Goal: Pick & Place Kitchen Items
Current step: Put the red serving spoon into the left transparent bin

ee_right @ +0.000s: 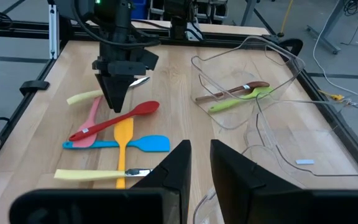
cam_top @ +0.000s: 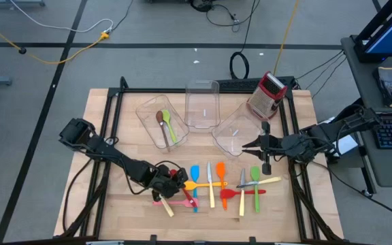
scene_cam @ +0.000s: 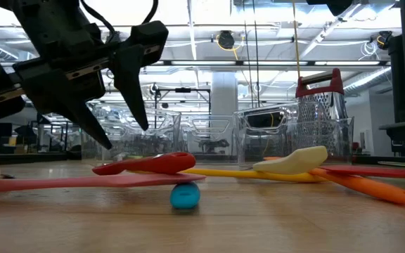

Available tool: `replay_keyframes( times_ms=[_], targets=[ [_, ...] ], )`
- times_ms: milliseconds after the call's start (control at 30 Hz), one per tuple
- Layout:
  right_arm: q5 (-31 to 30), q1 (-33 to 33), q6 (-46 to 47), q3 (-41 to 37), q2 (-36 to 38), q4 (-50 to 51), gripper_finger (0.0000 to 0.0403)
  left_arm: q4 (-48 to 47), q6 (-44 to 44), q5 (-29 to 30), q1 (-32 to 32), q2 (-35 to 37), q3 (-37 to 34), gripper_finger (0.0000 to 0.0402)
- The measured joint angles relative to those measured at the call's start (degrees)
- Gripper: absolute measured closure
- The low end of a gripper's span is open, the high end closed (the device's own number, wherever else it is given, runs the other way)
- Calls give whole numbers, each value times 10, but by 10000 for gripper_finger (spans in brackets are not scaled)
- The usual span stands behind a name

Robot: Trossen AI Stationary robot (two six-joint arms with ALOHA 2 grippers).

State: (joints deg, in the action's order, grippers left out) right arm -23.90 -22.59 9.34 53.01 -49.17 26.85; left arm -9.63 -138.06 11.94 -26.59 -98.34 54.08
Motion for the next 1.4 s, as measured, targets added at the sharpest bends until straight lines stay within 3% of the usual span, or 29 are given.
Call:
replay_keyframes(
  times_ms=[333, 467, 933, 1400],
  targets=[
    [0, 0, 0, 0, 0, 0, 351, 38, -1, 0, 7, -52, 0, 225],
    [0, 0, 0, 0, 0, 0, 351, 49, -2, -25, 13, -66, 0, 225],
    [1, 0, 0, 0, 0, 0, 351, 38, 26, -59, 27, -72, 1, 229],
    [1, 0, 0, 0, 0, 0, 351, 34, 44, -23, 26, -75, 0, 366]
  ],
)
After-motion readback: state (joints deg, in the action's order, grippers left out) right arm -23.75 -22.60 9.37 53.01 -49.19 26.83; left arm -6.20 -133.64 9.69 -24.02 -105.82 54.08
